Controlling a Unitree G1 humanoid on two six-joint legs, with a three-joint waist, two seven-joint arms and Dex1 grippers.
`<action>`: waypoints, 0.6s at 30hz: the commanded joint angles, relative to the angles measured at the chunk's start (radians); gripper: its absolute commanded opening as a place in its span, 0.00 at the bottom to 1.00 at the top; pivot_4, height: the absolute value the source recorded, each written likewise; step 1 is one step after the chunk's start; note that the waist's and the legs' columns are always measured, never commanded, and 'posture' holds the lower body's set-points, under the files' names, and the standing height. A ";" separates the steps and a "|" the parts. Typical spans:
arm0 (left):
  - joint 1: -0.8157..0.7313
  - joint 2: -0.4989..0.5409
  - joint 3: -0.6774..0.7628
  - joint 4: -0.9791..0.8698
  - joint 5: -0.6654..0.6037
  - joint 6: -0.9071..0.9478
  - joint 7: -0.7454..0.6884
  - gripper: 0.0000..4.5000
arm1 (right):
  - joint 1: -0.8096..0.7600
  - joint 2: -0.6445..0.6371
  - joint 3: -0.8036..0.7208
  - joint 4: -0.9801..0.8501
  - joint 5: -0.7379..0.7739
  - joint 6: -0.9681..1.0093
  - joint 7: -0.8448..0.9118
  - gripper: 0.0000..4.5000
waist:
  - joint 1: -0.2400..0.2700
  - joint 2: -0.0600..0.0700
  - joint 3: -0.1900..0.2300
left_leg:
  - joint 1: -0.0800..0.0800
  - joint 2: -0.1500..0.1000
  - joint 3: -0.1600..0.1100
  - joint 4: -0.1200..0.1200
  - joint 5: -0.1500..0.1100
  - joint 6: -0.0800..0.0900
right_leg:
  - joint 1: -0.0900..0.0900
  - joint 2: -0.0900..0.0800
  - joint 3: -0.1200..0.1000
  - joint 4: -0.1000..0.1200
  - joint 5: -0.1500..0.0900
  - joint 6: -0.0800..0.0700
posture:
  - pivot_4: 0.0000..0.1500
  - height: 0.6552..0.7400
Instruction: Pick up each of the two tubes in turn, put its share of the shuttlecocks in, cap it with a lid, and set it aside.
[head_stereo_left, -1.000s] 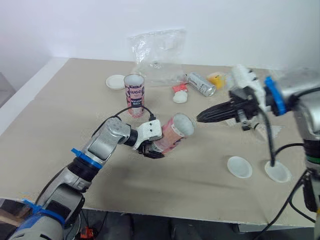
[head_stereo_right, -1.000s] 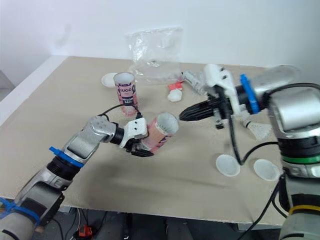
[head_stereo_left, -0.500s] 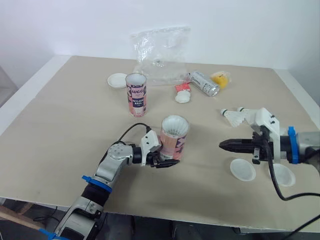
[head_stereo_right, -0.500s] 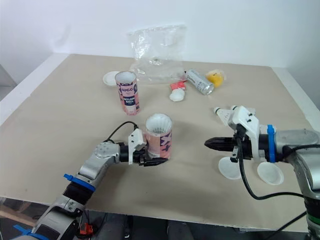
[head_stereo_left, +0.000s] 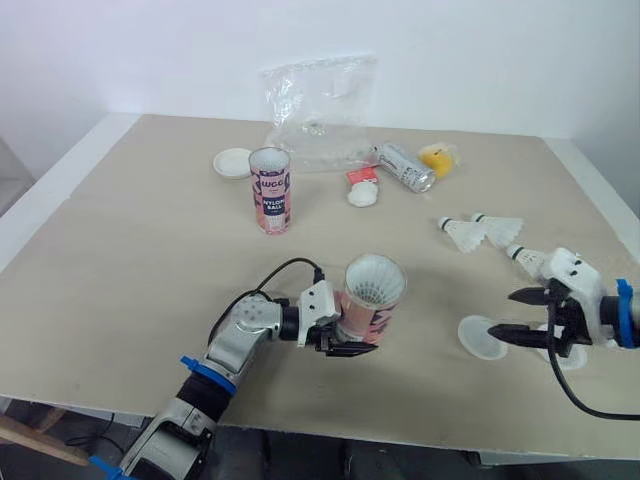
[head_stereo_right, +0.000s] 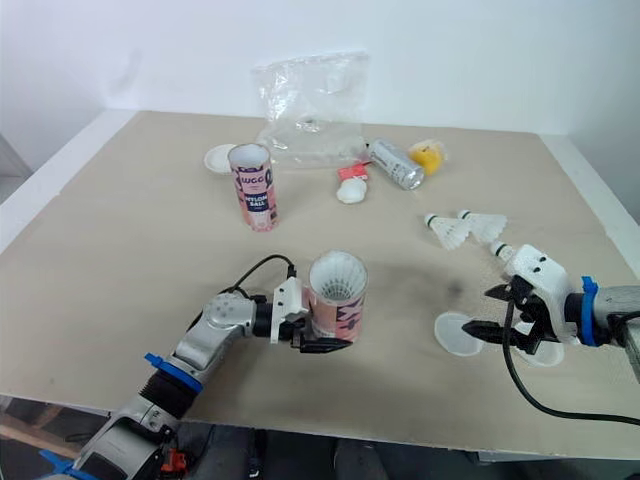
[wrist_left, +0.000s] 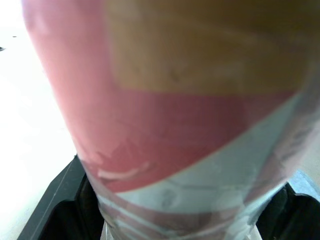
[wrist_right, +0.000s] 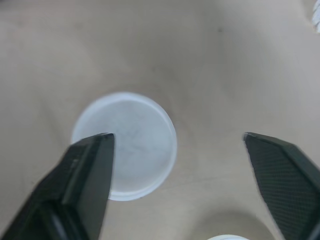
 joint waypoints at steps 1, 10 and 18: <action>0.004 0.002 -0.020 -0.002 0.004 0.013 -0.006 0.73 | -0.085 -0.014 0.052 0.044 -0.023 -0.044 0.024 0.96 | -0.001 0.001 0.000 | 0.000 0.000 0.000 0.000 0.000 0.000 | 0.000 0.000 0.000 0.000 0.000 0.000 | 1.00 1.00; 0.005 0.018 -0.041 -0.003 0.028 0.022 0.003 0.73 | -0.223 0.020 0.203 0.153 -0.078 -0.106 0.070 0.96 | -0.001 0.002 0.000 | 0.000 0.000 0.000 0.000 0.000 0.000 | 0.001 0.000 0.000 0.000 -0.001 0.000 | 1.00 1.00; 0.000 0.027 -0.036 -0.005 0.032 0.029 0.023 0.73 | -0.261 0.023 0.268 0.230 -0.134 -0.181 0.113 0.96 | -0.001 0.003 0.000 | 0.001 0.000 0.000 0.000 0.000 0.000 | 0.001 0.000 0.000 0.000 0.000 0.000 | 1.00 1.00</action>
